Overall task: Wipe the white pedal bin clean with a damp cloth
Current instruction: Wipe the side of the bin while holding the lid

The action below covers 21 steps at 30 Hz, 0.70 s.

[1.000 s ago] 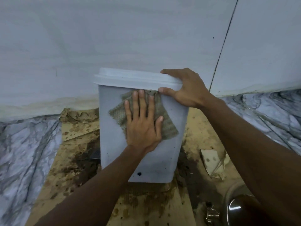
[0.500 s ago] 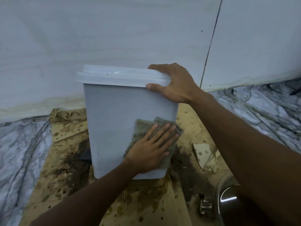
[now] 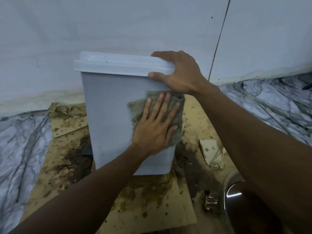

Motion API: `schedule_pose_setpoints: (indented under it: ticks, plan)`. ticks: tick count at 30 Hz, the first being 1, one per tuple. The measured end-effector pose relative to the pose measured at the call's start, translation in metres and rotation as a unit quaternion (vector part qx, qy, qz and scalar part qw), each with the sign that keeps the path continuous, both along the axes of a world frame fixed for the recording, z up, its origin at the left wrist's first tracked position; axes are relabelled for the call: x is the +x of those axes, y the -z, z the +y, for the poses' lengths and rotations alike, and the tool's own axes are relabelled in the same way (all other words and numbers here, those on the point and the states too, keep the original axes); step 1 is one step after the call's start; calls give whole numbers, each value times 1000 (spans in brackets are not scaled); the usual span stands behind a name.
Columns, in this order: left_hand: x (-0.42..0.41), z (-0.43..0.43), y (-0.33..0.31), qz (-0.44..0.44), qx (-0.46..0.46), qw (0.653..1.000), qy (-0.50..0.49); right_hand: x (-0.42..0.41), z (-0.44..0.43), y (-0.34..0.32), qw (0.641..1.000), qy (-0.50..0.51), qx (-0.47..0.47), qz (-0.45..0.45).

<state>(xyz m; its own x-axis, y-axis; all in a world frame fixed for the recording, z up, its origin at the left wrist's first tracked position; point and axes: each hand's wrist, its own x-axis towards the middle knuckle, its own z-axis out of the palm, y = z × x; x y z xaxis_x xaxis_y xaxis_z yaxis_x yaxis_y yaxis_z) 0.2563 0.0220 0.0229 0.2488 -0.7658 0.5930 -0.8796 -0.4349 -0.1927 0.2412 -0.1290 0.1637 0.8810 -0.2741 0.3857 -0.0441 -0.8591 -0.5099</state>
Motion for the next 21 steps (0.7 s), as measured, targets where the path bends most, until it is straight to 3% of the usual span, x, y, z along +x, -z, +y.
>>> schedule_pose_setpoints:
  ticks: [11,13,17,21]
  plan:
    - [-12,54,69,-59,190,969,145,-7,-3,4,1000,5,-12,-10]
    - [0,56,57,-67,178,972,142,-6,-2,4,1000,3,-12,-6]
    - [22,42,10,-40,60,997,27,-3,0,2,1000,8,-15,-4]
    - [17,19,-7,0,-21,999,-45,-2,0,3,1000,11,-15,0]
